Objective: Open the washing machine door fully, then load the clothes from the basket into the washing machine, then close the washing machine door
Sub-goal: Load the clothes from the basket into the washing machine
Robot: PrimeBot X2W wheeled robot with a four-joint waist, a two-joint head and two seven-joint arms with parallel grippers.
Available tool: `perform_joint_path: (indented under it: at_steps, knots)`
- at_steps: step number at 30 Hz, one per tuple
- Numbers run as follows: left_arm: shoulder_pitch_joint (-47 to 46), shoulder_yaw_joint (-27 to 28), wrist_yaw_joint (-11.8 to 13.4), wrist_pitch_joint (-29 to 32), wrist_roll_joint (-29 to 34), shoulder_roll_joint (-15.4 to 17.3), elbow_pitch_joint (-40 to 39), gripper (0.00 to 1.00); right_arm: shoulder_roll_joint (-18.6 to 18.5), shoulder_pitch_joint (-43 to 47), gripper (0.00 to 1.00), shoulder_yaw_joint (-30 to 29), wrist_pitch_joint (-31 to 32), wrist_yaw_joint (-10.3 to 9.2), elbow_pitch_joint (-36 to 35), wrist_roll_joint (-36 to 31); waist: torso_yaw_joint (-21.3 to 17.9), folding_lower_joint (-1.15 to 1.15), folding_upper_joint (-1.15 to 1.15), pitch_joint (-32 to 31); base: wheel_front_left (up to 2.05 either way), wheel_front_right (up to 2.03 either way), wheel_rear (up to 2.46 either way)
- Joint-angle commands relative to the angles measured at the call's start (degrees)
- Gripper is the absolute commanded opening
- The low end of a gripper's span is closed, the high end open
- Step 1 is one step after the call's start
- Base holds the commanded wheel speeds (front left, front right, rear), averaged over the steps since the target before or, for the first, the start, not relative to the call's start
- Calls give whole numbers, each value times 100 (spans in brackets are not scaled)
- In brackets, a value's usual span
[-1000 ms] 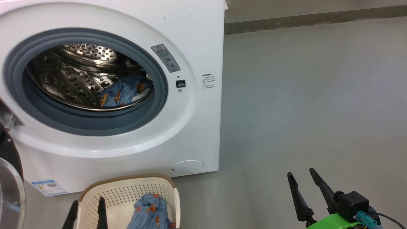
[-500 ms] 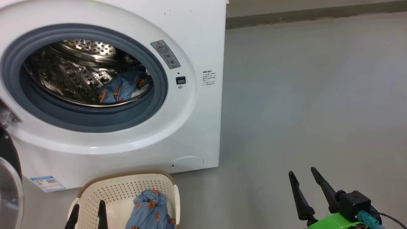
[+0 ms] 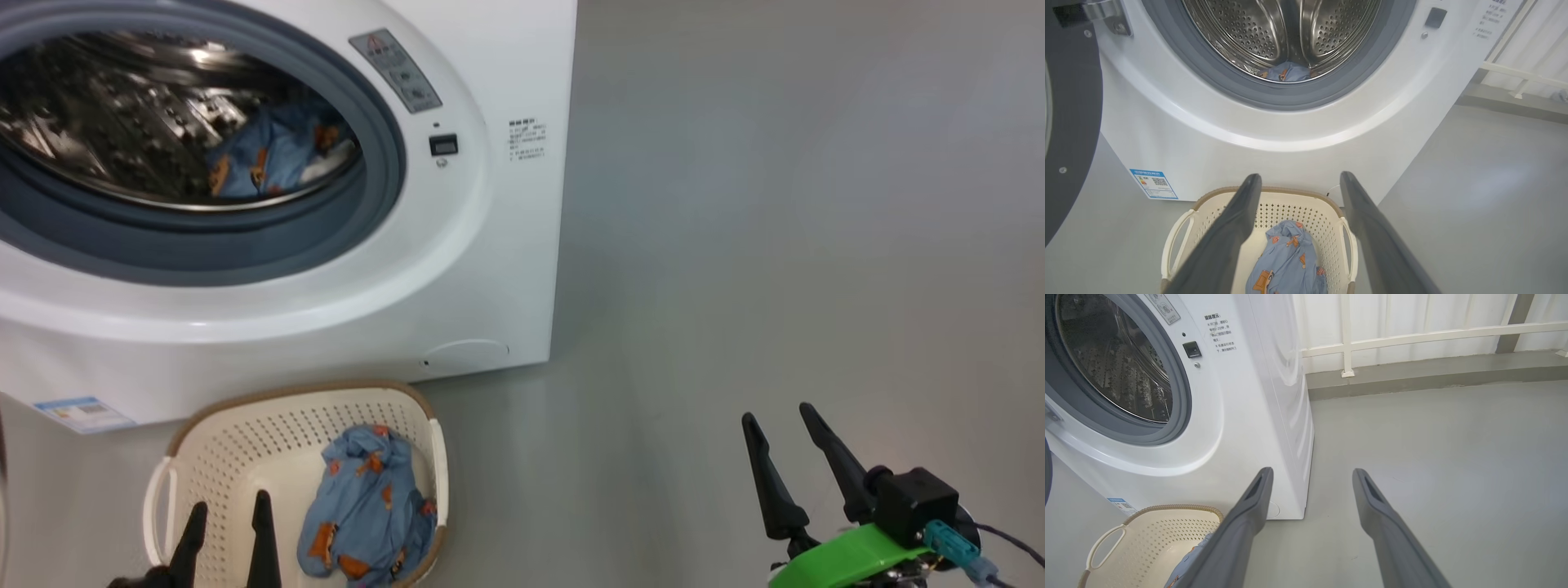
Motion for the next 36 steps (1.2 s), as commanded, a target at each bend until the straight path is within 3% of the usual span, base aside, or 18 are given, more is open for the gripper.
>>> perform_joint_path:
  at_steps: [1, 19, 30, 36]
  knots:
    - [-325, 170, -64, -21, -67, 51, 66, 100, -6, -233, 100, 178, -69, 16, -159, 32, -63, 0, 0, 471, 0, 0, 0]
    - [-1959, 359, -428, -21, 17, 180, 1725, 100, -6, -944, 100, 362, -69, 16, -341, 54, -228, 0, 0, 2143, 0, 0, 0]
    - [-2812, -140, -435, -21, -410, 803, 2653, 100, -6, -1210, 100, 414, -69, 16, -452, 81, -390, 0, 0, 3027, 0, 0, 0]
    - [-3386, -722, -435, -21, -742, 1200, 3325, 100, -6, -1312, 100, 491, -69, 16, -524, 156, -529, 0, 0, 3509, 0, 0, 0]
